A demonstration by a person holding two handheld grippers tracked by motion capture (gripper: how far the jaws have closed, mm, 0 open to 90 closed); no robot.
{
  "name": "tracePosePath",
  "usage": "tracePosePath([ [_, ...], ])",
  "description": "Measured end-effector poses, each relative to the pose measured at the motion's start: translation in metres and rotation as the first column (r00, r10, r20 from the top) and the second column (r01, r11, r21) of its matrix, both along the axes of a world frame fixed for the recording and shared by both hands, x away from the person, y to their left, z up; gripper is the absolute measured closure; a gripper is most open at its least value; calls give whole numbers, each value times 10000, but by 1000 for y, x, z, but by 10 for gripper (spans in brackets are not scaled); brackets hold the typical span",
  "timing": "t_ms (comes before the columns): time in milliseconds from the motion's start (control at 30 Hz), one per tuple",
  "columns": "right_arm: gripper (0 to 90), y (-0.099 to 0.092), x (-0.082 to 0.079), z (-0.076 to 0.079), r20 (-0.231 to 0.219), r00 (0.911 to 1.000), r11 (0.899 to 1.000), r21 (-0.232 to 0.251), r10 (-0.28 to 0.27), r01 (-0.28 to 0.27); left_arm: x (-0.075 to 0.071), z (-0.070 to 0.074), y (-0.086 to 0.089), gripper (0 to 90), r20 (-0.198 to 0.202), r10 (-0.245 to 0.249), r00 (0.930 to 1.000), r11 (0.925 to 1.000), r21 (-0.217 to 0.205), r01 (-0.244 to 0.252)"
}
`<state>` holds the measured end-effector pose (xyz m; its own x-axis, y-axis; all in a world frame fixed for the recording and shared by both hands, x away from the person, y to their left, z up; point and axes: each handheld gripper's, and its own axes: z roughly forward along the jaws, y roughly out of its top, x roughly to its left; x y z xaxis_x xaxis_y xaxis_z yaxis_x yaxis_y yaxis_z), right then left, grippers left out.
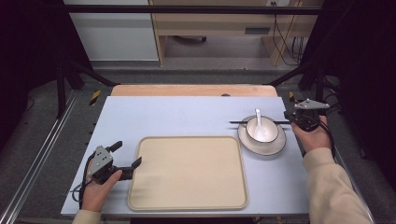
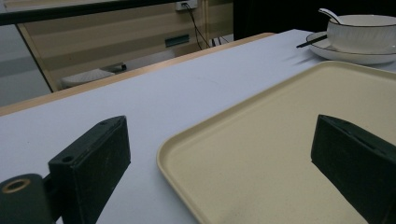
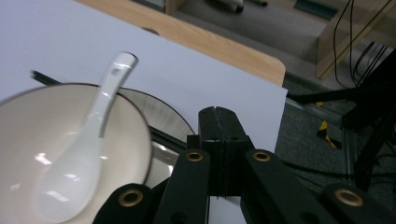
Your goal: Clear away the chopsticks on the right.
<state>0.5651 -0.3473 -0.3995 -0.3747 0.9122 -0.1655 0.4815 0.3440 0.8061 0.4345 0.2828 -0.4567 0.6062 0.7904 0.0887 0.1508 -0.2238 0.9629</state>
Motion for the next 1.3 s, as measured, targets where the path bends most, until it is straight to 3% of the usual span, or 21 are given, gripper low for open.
tracePosePath([
  [67, 900, -4, 17, -11, -509, 9983, 9996, -14, -276, 275, 1, -1, -1, 46, -10, -30, 10000, 10000, 43, 30],
  [100, 900, -4, 17, -11, -509, 9983, 9996, -14, -276, 275, 1, -1, -1, 46, -10, -30, 10000, 10000, 43, 30],
  [133, 900, -9, 29, -20, -790, 9952, 9983, 18, -573, 576, 0, -1, 0, 46, 8, -44, 10000, 9999, 155, 44],
  [200, 899, -13, 36, -26, -954, 9932, 9978, -11, -665, 667, 0, -1, 0, 46, 0, -48, 10000, 9999, 156, 48],
  [333, 893, -15, 44, -33, -1080, 9918, 9976, 15, -682, 688, 0, -1, 3, 48, -23, -2, 10000, 9999, 131, 2],
  [433, 888, -13, 46, -38, -1306, 9896, 9977, -396, -603, 555, -1, 0, 2, 48, -12, 15, 10000, 9999, 156, -15],
  [633, 890, -9, 50, -45, -1543, 9867, 9970, -656, -507, 410, -2, 0, 2, 48, 30, 29, 10000, 9998, 191, -29],
  [700, 892, -9, 50, -47, -1694, 9837, 9950, -888, -604, 458, -2, 0, 2, 48, 18, 32, 10000, 9998, 212, -32],
  [900, 891, -8, 43, -48, -2075, 9768, 9948, -960, -529, 335, -2, 1, 3, 53, 51, 57, 10000, 9997, 219, -59],
  [1300, 890, -9, 10, -45, -2642, 9615, 9933, -1041, -760, 499, -3, 1, -1, 55, 26, -76, 10000, 9994, 332, 75],
])
